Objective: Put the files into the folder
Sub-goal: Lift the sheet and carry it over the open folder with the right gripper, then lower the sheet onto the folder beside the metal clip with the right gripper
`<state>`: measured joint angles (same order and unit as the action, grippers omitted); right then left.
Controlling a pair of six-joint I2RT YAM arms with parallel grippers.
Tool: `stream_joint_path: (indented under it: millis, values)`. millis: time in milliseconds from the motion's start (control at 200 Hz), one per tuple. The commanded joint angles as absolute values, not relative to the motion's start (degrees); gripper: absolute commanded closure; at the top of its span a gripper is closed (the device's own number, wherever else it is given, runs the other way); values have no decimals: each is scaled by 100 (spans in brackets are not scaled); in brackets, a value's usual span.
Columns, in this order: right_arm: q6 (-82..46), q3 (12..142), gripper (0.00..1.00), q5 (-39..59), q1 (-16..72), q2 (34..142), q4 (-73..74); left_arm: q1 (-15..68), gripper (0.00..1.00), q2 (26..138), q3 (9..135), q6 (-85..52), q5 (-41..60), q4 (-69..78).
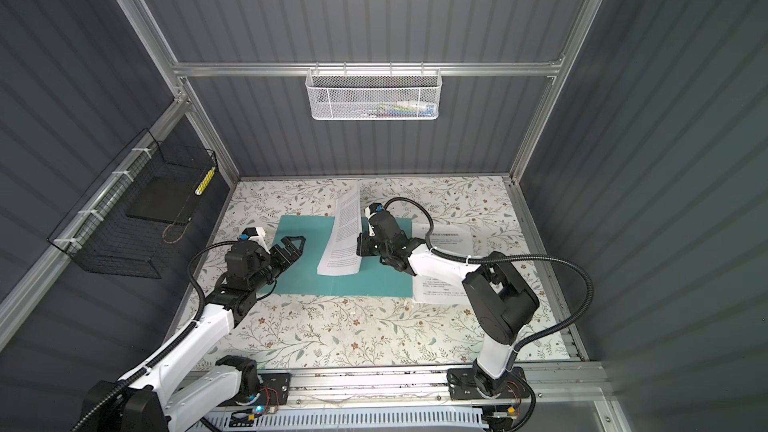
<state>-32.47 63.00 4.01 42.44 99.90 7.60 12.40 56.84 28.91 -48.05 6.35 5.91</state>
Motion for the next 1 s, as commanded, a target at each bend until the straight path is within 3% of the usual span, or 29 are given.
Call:
stream_joint_path:
  millis: [0, 540, 991]
  values:
    - [-2948, 6302, 100, 89, 4384, 10086, 805, 1180, 1, 5647, 3006, -4675, 604, 465]
    - [-2694, 6309, 100, 167, 4623, 10294, 1102, 1116, 1, 5718, 2907, -4707, 692, 527]
    - [-3987, 6611, 100, 659, 4623, 11087, 1613, 1107, 1, 5729, 2761, -4826, 694, 643]
